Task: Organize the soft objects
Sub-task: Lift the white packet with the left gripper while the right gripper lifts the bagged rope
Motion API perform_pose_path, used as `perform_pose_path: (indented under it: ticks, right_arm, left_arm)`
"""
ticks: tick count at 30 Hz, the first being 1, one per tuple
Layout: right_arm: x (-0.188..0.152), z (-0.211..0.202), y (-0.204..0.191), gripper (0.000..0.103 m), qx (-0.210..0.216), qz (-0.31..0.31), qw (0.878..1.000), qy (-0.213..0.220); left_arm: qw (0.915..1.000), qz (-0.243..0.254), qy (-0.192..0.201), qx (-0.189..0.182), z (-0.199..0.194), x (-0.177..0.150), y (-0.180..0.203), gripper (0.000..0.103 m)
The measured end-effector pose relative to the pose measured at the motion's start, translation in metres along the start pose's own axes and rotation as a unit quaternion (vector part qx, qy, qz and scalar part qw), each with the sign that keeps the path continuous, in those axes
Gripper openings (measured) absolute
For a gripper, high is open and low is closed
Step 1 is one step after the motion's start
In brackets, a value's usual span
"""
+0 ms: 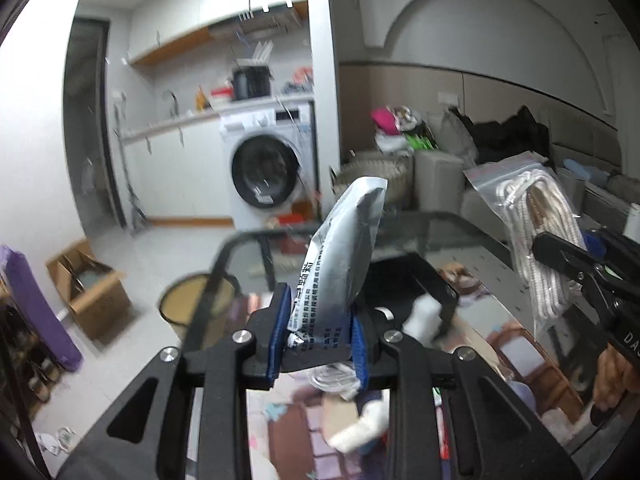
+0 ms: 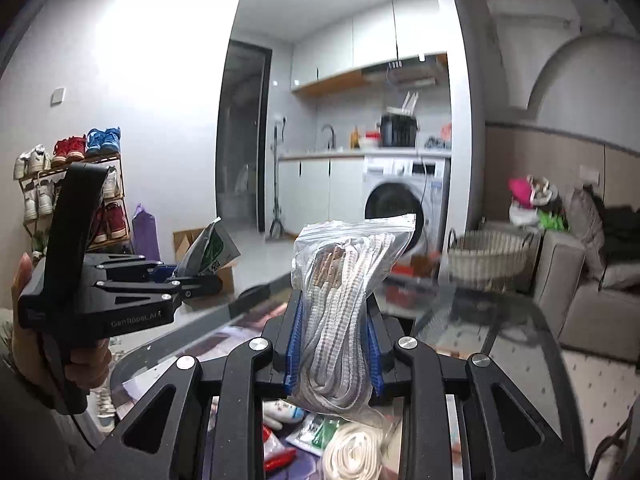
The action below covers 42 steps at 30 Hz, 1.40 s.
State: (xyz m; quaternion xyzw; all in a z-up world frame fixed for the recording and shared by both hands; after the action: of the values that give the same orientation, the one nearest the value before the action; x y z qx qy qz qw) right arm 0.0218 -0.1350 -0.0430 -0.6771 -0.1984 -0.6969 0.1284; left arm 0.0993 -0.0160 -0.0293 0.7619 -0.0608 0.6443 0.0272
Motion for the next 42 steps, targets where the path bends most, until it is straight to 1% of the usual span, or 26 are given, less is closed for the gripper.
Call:
perform_pose_path:
  ticks: [2,7,12,17,22,28,34,39,42]
  right_arm:
    - [0.006,-0.007,-0.004,0.027,-0.013,-0.025,0.999,0.021]
    - [0.009,-0.012,-0.011,0.027,-0.008,-0.023,0.999,0.028]
    - [0.012,-0.013,-0.008,0.027,-0.006,-0.021,0.999,0.038]
    - [0.007,-0.007,-0.001,0.027,-0.007,-0.013,0.999,0.035]
    - [0.012,-0.005,-0.002,0.027,-0.011,-0.012,0.999,0.040]
    - [0.022,0.009,-0.005,0.027,-0.011,-0.006,0.999,0.046]
    - [0.041,0.036,0.003,0.027,-0.022,-0.004,0.998,0.063]
    - [0.061,0.067,0.013,0.027,-0.028,0.002,0.997,0.076]
    - [0.063,0.089,0.017,0.027,-0.031,-0.002,0.997,0.076]
  left_arm:
    - [0.9998,0.000,0.018,0.002,-0.006,0.006,0.000,0.026]
    - [0.9984,0.006,0.056,0.012,-0.017,0.017,-0.004,0.026]
    - [0.9976,0.010,0.068,0.010,-0.021,0.019,-0.005,0.026]
    - [0.9977,0.009,0.067,0.005,-0.021,0.018,-0.003,0.026]
    - [0.9975,-0.001,0.071,0.002,-0.018,0.023,-0.005,0.026]
    - [0.9971,-0.018,0.074,-0.006,-0.002,0.037,-0.003,0.026]
    - [0.9963,-0.037,0.077,-0.007,0.026,0.052,-0.005,0.026]
    - [0.9960,-0.054,0.071,0.004,0.055,0.059,-0.012,0.026]
    - [0.9966,-0.052,0.060,0.018,0.075,0.056,-0.015,0.026]
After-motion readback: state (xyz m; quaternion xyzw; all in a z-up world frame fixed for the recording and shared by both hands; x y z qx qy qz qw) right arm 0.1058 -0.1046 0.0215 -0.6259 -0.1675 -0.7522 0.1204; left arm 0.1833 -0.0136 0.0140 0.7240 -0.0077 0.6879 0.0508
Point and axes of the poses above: each gripper's, at about its wrist camera, not at the fingertips, and z roughly the way its jaws point, y to its right, x to its top, the point moved 10 cm from there along z, roughly the way its jaws point, and after that the axes turned 12 degrees about y, right-handed, at the moved point
